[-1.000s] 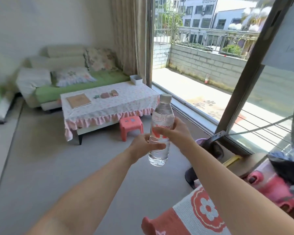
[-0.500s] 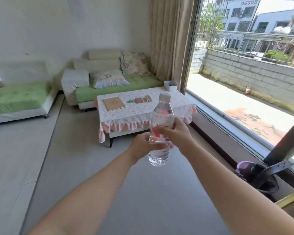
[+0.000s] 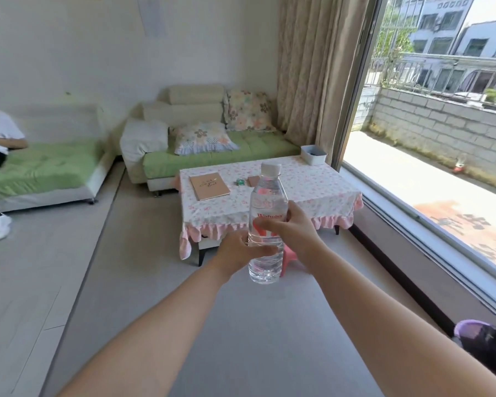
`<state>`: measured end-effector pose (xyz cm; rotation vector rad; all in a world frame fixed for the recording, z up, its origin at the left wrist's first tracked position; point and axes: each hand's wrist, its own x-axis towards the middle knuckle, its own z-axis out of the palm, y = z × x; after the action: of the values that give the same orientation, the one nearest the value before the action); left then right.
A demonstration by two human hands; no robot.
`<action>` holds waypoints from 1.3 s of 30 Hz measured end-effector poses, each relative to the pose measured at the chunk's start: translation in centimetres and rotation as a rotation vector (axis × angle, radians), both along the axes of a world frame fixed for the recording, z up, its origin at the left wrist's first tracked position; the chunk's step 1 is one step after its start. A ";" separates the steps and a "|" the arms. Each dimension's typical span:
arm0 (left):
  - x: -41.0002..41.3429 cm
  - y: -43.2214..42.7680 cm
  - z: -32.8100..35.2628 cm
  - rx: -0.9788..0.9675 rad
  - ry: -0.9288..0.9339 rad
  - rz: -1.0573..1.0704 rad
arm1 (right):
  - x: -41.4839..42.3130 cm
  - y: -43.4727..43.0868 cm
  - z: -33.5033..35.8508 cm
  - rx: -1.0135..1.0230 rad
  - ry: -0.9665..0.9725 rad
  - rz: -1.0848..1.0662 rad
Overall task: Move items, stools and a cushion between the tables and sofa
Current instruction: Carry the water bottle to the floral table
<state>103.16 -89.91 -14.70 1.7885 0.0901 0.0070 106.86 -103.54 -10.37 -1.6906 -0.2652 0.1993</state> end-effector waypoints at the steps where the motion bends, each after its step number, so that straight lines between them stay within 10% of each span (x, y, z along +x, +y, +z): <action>1: 2.1 0.4 0.0 0.009 0.002 0.006 | 2.1 0.3 0.0 -0.003 -0.004 0.006; 39: 66.3 12.0 -0.1 0.111 0.058 -0.055 | 66.0 11.6 -0.6 -0.029 0.014 -0.015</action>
<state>169.42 -77.87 -14.81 1.9019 0.0832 -0.0812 172.85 -91.92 -10.94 -1.7187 -0.2401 0.2044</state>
